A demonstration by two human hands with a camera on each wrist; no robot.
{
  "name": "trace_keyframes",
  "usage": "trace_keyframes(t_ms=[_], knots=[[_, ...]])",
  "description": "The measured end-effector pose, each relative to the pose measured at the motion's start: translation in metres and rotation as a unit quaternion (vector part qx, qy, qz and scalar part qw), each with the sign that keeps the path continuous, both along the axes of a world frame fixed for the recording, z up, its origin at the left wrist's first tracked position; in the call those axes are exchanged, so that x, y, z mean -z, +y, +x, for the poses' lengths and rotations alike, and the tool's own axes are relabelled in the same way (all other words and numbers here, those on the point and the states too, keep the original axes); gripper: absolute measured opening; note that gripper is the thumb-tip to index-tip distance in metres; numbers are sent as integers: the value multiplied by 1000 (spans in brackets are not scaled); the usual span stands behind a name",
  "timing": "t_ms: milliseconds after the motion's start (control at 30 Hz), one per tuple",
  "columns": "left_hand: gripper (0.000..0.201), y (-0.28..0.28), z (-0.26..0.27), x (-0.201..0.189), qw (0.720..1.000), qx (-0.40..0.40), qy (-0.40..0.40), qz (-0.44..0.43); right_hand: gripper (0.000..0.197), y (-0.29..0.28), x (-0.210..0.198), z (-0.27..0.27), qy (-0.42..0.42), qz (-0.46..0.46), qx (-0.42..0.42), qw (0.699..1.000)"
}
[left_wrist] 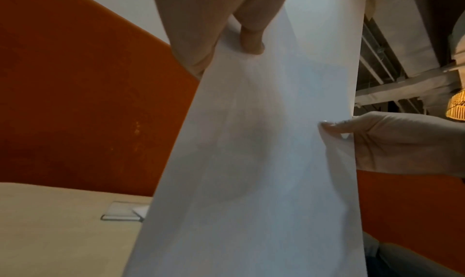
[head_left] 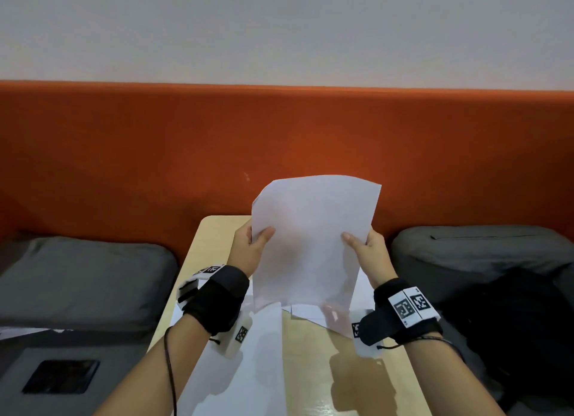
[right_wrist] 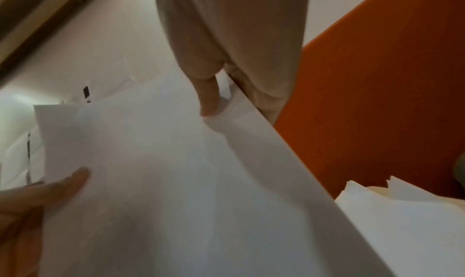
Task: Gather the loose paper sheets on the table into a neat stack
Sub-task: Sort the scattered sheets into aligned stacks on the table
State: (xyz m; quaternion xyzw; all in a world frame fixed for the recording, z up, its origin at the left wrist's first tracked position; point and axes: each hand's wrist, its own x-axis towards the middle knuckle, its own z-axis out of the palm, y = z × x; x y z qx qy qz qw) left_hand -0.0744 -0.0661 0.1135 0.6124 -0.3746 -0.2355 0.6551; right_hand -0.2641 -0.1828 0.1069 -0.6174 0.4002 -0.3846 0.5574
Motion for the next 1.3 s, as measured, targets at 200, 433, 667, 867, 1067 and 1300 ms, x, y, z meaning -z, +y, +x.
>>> trace_keyframes(t_ms=[200, 433, 667, 867, 1067, 1300], knots=[[25, 6, 2, -8, 997, -74, -12, -14, 14, 3, 3, 0, 62, -53, 4, 997], [11, 20, 71, -23, 983, -136, -115, 44, 16, 25, -12, 36, 54, -41, -102, 992], [38, 87, 113, 62, 928, -164, -94, 321, 12, 81, 61, 64, 193, 89, -265, 940], [58, 102, 102, 88, 857, -171, -181, 450, 39, 103, 96, 84, 366, 22, -287, 885], [62, 52, 55, 92, 868, -2, -275, 413, 37, 100, 92, 78, 418, -8, -256, 872], [73, 6, 9, 108, 805, 162, -293, 489, 19, 49, 88, 34, 422, 13, -128, 897]])
